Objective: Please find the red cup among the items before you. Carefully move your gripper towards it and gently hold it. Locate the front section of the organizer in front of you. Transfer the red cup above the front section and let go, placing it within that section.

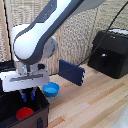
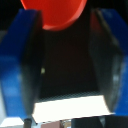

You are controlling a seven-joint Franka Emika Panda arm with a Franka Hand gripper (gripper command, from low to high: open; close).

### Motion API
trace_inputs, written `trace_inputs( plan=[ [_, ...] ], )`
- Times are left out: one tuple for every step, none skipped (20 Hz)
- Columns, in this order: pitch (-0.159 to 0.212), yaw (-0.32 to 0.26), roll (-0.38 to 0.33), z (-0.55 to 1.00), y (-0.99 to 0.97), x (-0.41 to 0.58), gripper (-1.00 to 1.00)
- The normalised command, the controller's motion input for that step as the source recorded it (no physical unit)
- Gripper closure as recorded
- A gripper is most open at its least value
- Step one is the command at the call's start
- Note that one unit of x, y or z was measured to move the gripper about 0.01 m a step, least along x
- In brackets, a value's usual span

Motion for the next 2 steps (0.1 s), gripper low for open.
trace_inputs(
  plan=[
    [0.0,0.096,-0.057,0.31,-0.16,0.186,-1.0],
    [0.0,0.094,-0.08,0.29,-0.04,0.326,-1.0]
  ],
)
